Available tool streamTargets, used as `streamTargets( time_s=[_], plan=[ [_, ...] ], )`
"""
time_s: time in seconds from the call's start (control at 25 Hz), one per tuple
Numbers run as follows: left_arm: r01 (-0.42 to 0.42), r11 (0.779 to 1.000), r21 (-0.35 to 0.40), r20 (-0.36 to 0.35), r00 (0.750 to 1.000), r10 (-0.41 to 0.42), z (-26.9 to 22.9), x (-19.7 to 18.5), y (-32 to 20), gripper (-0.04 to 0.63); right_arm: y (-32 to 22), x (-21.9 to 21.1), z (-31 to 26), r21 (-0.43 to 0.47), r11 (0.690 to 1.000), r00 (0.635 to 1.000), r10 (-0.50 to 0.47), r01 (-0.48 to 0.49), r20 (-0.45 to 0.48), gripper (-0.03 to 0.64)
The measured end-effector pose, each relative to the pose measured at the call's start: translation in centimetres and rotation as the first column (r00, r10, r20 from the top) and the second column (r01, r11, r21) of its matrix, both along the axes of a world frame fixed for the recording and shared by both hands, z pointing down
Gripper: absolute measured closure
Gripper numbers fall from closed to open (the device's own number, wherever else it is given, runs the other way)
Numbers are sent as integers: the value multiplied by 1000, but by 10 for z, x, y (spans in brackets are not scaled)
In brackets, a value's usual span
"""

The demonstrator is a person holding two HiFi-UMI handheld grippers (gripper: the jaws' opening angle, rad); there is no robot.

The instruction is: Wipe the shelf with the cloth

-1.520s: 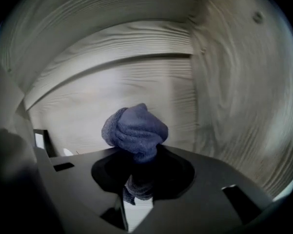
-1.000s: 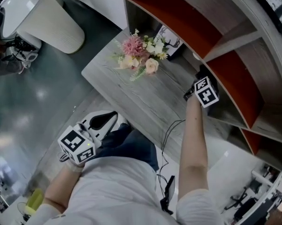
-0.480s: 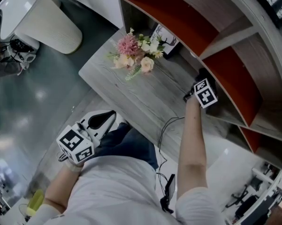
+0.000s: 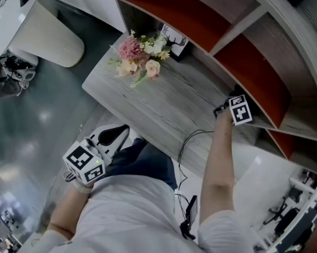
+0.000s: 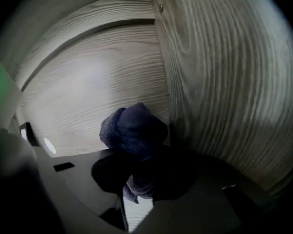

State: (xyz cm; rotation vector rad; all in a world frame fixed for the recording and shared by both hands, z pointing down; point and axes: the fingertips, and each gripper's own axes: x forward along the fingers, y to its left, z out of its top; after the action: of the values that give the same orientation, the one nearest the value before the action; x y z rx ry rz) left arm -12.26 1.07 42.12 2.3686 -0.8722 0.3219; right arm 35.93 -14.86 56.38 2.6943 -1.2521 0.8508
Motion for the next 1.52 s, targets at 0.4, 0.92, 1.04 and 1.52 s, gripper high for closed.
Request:
streamTargets(
  time_s=[0.4, 0.92, 1.04, 1.52],
  plan=[
    [-66, 998, 23, -4, 998, 67, -12, 25, 1, 580, 16, -6, -23, 260, 952, 963, 93, -160, 252, 509],
    [-138, 990, 18, 16, 990, 137, -26, 96, 24, 580, 35, -3, -66, 606, 671, 812, -10, -427, 583, 512],
    [-166, 986, 27, 20, 986, 165, -27, 114, 28, 580, 47, -4, -68, 619, 662, 809, -33, -423, 587, 512],
    [-279, 960, 27, 20, 960, 279, -28, 157, 32, 580, 98, -23, -86, 625, 606, 736, -94, -492, 670, 516]
  ],
)
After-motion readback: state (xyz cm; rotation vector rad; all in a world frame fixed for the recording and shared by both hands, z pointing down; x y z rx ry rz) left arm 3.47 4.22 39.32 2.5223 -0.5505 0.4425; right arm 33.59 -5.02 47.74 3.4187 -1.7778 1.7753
